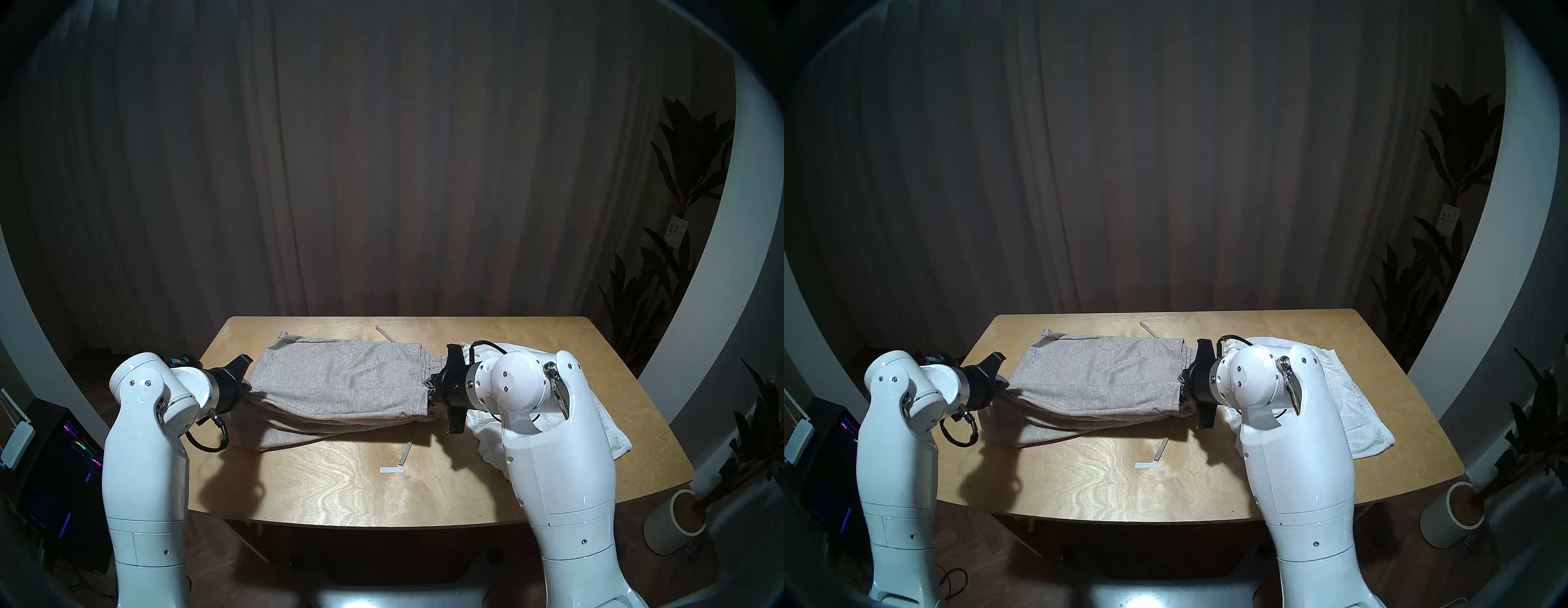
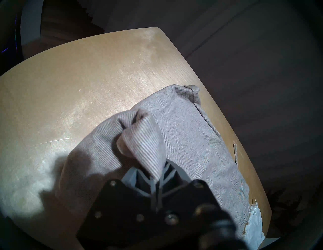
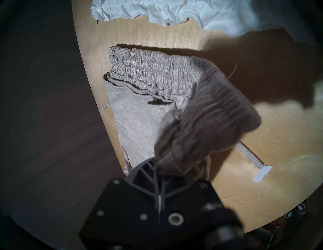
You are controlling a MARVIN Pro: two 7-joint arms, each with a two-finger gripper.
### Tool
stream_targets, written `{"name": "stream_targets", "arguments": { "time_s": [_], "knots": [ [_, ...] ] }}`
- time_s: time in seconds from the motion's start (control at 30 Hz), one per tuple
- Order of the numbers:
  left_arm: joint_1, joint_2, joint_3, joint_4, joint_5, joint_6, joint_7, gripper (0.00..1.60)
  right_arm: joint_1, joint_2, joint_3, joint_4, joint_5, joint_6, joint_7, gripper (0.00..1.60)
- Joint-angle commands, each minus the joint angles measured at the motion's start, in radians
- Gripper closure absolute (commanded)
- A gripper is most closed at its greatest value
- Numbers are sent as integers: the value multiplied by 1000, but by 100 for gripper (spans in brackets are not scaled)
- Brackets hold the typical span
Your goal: Fold pants twice and stack them
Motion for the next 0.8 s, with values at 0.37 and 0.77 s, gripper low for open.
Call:
{"name": "stream_targets", "arguments": {
  "time_s": [0.37,0.77],
  "knots": [
    [-197,38,58,105,25,-38,37,160,208,-76,38,175,-7,-88,-29,160],
    [-305,57,101,203,42,-60,45,160,328,-91,65,319,-16,-131,-27,160]
  ]
}}
